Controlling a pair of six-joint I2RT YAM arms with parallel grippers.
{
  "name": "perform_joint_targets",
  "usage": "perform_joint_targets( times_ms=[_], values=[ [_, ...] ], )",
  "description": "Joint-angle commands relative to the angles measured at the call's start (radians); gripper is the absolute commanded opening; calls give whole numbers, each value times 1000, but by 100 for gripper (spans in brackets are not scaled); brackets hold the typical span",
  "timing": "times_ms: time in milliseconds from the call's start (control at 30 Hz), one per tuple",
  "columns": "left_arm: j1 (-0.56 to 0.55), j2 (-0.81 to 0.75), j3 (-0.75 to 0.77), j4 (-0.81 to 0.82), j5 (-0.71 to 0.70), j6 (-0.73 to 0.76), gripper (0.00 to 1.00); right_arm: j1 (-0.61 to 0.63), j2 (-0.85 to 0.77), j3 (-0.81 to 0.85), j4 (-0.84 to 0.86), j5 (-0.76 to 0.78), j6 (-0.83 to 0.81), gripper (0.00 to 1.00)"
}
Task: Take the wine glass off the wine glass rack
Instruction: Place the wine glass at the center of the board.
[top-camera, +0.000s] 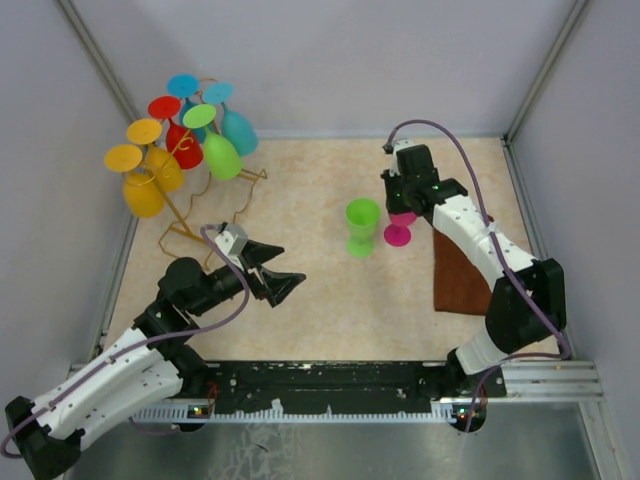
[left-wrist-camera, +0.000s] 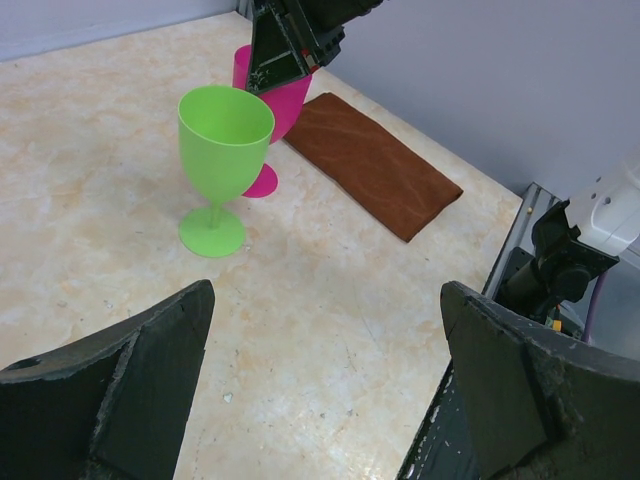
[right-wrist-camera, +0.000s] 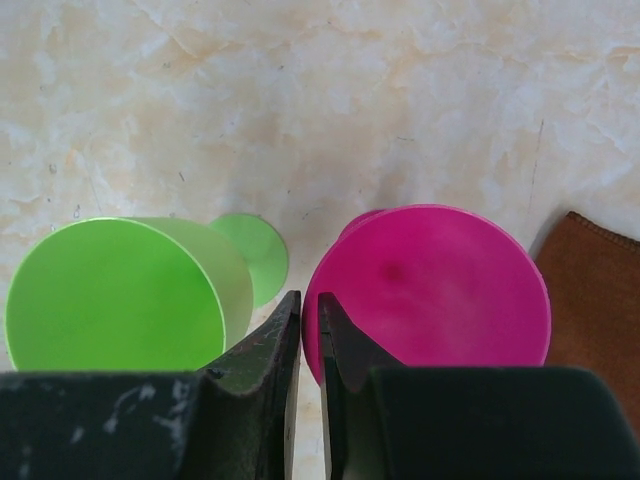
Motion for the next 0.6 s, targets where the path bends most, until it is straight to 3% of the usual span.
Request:
perform_joint_targets(
  times_ms=[0, 567],
  values=[
    [1, 1, 20, 21, 15, -9, 100, 1, -11, 50, 19, -26, -14, 13],
    [1, 1, 24, 19, 21, -12, 100, 1, -25, 58, 30, -90, -7, 14]
  ],
)
